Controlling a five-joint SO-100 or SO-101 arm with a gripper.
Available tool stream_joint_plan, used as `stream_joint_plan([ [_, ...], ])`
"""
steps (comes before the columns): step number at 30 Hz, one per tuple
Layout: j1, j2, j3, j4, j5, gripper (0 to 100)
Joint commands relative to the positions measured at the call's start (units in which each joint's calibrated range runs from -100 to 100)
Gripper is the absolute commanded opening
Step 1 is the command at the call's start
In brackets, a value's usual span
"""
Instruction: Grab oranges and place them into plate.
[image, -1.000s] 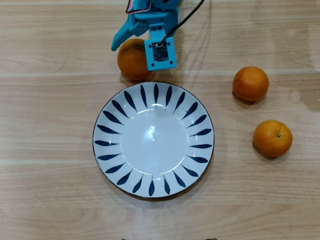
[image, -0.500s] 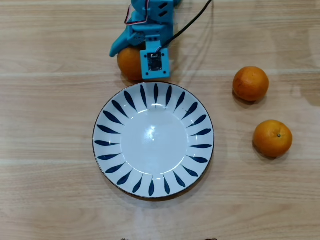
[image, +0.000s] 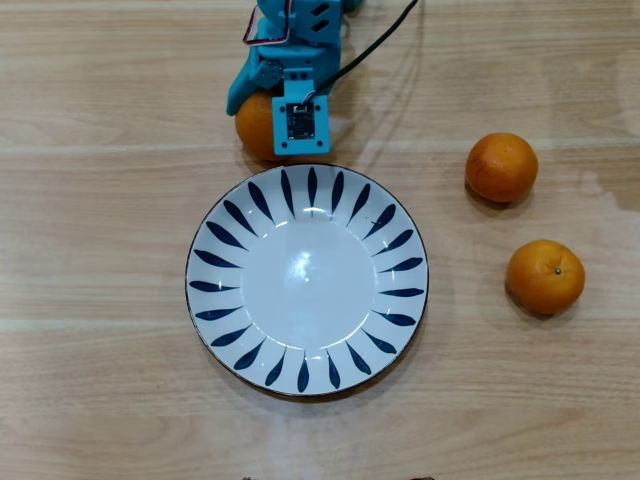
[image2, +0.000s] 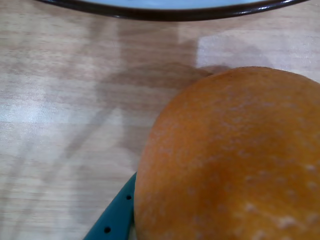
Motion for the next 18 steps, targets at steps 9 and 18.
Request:
stream_joint_plan([
  [9,-0.02,-5.00,-18.34,14.97,0.32,30],
  [18,-3.25,-5.93,-32.47,17.73,0.27,30],
])
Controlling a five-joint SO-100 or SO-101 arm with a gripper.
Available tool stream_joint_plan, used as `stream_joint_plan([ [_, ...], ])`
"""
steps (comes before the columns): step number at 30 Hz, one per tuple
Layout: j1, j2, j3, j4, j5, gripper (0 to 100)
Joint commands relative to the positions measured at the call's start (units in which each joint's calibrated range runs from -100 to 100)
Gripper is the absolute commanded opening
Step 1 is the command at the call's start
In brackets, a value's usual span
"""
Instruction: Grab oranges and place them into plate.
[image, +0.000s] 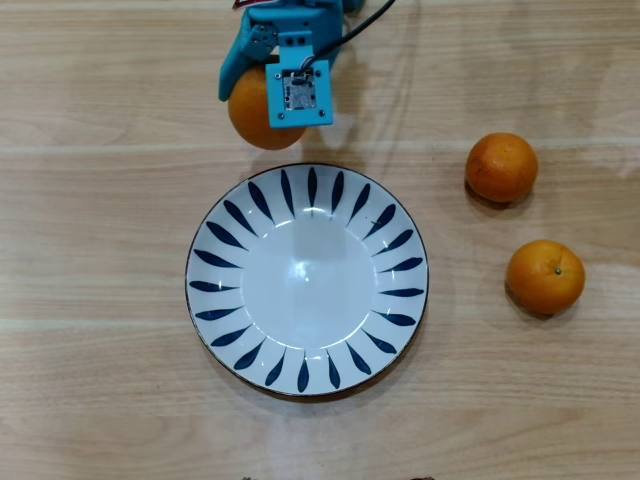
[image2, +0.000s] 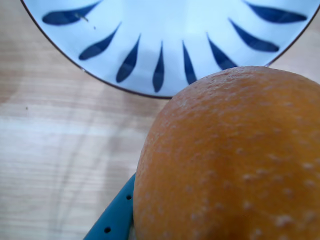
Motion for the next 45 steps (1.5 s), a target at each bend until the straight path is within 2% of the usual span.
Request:
stream_joint_plan([
  [1,-3.05,-2.71,-8.40,-0.10,0.11,30],
  [15,-9.66,9.97,-9.22,-17.55,-0.41,30],
  [28,-9.66,19.69,-9.13,-20.56,-0.41,30],
  [30,-9.74,19.69,-9.13,-20.56,-0.41,34],
  [35,-9.83,19.61,-9.22,-20.22,-0.41,52],
  [37,-10.07,19.52,-9.31,-19.87,-0.68,55],
  [40,-10.39,18.51,-9.49,-19.79,-1.04,52],
  [43,-11.12,15.89,-9.22,-19.01,-1.09,42],
  [45,-11.76,13.01,-9.94,-14.89,-0.83,20],
])
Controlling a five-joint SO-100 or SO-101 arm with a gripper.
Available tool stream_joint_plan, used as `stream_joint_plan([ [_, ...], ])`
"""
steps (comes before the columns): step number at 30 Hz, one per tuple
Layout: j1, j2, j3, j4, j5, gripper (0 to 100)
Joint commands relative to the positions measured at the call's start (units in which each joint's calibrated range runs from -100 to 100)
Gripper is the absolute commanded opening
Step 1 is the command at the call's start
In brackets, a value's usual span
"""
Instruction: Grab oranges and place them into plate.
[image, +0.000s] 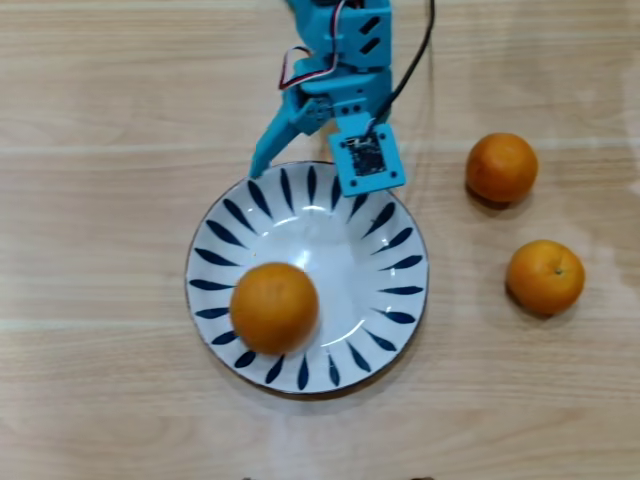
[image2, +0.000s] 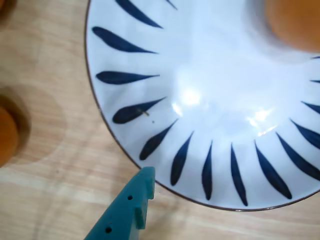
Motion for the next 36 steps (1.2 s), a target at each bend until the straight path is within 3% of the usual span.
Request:
stream_joint_plan([
  [1,-1.27,-5.69,-3.39,4.40,-0.10,14],
  [4,-3.61,-7.38,-3.39,6.73,-0.52,5],
  [8,-8.21,-8.99,-3.48,9.99,-1.09,6],
  [21,-28.45,-5.78,-6.11,7.33,-12.65,6],
  [31,-31.43,3.61,-6.20,-6.25,-14.32,7],
  [36,-31.51,5.63,-6.29,-6.17,-16.72,26],
])
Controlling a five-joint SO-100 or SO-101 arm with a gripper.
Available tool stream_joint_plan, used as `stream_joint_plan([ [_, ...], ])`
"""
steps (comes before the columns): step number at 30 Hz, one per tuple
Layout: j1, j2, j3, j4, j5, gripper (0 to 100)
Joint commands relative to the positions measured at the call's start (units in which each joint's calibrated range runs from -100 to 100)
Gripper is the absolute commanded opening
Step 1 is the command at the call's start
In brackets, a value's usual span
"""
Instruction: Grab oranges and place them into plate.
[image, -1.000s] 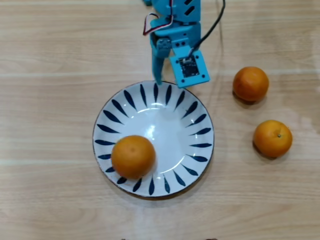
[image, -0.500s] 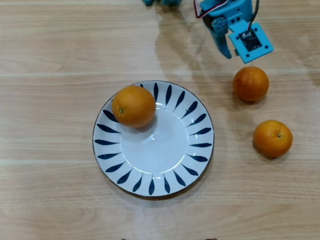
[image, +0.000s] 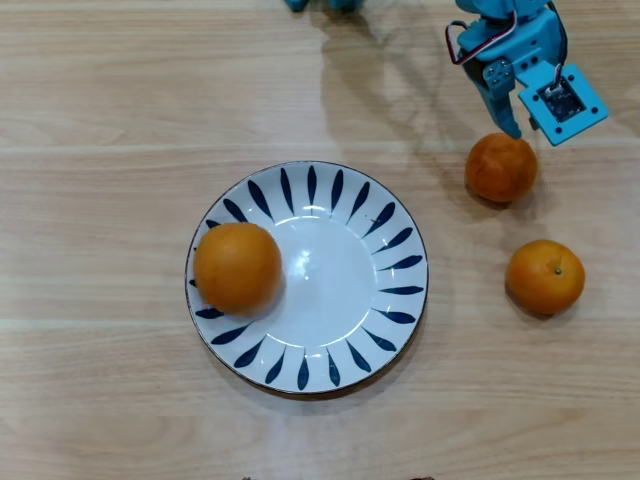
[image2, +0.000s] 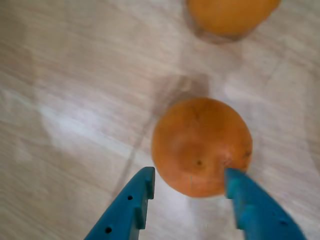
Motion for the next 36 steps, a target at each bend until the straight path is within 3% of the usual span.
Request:
stream_joint_plan([
  [1,-0.44,0.47,-2.30,-0.57,-3.58,32],
  [5,-1.16,0.89,-2.30,-0.40,-6.09,38],
  [12,-2.45,3.68,-2.30,-1.00,-8.55,39],
  [20,-2.45,9.18,-2.84,-1.34,-8.60,39],
  [24,-2.45,12.81,-2.21,-8.82,-8.60,39],
  [36,-3.26,16.36,-2.84,-12.34,-8.60,39],
])
